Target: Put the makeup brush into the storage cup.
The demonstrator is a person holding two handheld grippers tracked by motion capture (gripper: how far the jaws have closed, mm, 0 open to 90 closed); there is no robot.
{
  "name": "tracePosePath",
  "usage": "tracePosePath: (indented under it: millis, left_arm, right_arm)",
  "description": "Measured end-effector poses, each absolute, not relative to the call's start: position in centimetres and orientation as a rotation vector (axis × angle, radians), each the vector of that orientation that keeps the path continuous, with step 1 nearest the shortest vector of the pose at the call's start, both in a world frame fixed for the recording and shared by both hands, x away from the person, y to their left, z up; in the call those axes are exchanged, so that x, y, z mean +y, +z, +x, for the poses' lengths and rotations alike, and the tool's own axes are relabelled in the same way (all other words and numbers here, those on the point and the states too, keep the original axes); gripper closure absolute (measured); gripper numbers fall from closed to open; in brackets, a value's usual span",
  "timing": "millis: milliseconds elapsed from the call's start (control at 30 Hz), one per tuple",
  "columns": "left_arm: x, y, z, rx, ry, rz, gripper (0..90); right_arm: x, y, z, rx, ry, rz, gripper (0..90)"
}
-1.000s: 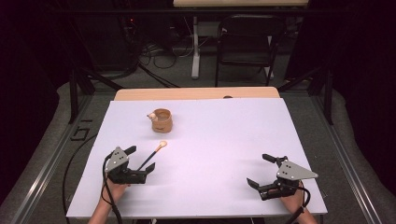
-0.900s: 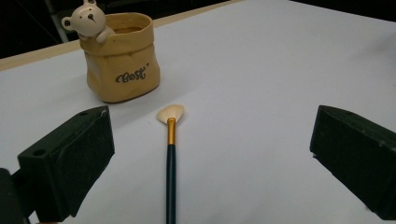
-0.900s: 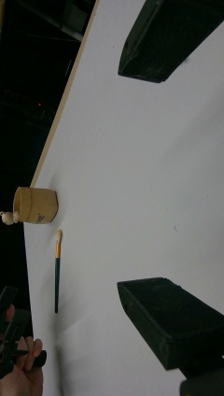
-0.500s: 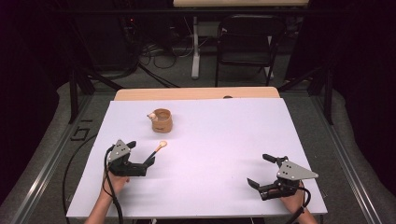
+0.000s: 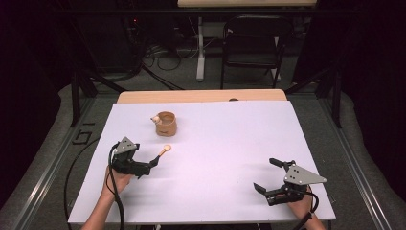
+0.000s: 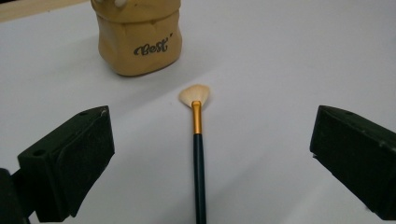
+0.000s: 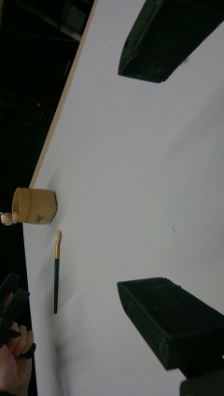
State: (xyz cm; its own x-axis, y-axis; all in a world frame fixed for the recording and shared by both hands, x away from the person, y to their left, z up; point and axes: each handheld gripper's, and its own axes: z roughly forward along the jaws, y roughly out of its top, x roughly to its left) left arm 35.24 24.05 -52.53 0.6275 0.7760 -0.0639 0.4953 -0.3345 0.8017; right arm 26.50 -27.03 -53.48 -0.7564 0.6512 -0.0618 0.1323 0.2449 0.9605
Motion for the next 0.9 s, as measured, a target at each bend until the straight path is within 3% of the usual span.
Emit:
tracePosePath:
  millis: [900]
  left_arm:
    - [22.1, -51.1, 39.2, 1.156, 0.279, 2.383, 0.3]
  right_arm:
    - [-27.0, -53.5, 26.5, 2.076, 1.526, 0.713, 0.0]
